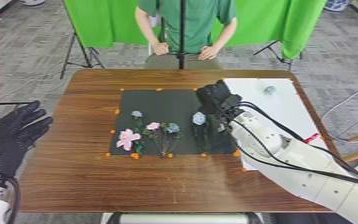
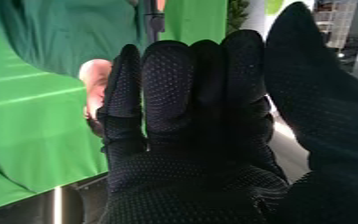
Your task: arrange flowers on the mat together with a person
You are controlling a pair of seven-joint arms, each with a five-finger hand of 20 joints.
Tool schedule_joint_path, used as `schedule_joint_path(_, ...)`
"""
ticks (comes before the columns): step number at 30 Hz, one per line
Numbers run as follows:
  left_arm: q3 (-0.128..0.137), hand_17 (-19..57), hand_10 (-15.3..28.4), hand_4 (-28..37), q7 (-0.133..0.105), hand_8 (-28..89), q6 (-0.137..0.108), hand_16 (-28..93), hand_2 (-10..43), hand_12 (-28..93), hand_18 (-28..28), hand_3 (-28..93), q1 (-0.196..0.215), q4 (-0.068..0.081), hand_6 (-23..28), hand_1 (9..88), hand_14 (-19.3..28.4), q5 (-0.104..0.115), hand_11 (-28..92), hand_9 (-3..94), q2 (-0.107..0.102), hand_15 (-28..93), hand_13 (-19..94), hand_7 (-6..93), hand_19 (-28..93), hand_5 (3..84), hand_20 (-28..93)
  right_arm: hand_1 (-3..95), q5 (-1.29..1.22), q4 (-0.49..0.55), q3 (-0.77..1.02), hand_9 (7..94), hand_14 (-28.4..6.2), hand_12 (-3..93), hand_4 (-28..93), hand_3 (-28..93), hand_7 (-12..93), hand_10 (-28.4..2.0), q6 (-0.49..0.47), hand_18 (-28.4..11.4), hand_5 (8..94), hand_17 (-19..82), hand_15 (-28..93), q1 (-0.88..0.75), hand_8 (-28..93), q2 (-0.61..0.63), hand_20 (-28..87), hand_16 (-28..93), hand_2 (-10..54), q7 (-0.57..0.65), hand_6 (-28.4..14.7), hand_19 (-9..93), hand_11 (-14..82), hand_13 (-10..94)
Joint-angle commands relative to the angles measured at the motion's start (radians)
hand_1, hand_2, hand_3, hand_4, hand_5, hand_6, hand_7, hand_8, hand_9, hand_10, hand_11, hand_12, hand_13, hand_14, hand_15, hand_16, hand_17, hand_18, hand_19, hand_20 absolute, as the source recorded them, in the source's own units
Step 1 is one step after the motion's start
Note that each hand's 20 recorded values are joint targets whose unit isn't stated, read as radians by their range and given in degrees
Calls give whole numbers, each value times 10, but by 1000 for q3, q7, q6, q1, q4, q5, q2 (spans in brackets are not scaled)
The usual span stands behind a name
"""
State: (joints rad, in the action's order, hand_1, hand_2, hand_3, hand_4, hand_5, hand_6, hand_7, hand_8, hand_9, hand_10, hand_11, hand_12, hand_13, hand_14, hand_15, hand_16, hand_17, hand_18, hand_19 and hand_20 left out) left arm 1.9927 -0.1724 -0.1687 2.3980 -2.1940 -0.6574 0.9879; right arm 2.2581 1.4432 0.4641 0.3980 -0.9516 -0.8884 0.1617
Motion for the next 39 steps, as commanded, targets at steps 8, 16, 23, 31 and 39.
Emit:
schedule_joint_path(8,1,-56,133,-203,2,-84,7,15,16,185,210,677,12,-2,43,288,161,-1,230,340,8,326,290,207,431,385,142,316,-148,166,243,498,-85,331,-283,838,570,-118,27,-169,497,212,659,-156,22,45,424,200,-37,3,0,692,544,522)
schedule_joint_path(16,-6,-56,133,-203,4,-84,17,15,15,185,211,677,-1,2,42,288,161,-4,230,339,20,327,291,206,431,385,142,227,-994,424,824,416,-97,223,-258,880,281,-133,-219,-185,429,137,312,-659,-154,76,279,202,27,-310,-21,492,221,359)
schedule_joint_path(23,-8,-56,134,-202,4,-84,17,15,14,186,211,677,-6,5,42,288,161,-2,229,339,31,327,290,206,431,384,142,186,-1295,547,1133,389,-114,223,-246,866,183,-141,-328,-198,411,101,186,-999,-119,-37,261,269,6,-373,-29,430,143,312)
schedule_joint_path(31,-15,-55,134,-203,-9,-85,20,15,13,186,211,677,-9,7,41,287,161,-3,228,338,41,326,290,208,430,384,141,176,-1285,649,1286,393,-118,217,-240,861,136,-134,-307,-190,409,107,113,-1217,-101,-220,240,313,-6,-334,-26,366,102,315)
schedule_joint_path(39,-34,-55,134,-203,-6,-85,25,15,13,186,211,675,-23,15,41,288,161,-4,229,339,43,327,290,207,430,384,142,196,-1275,652,1294,395,-116,229,-238,868,162,-135,-294,-194,416,101,117,-1237,-99,-249,256,338,-33,-317,-31,382,113,320)
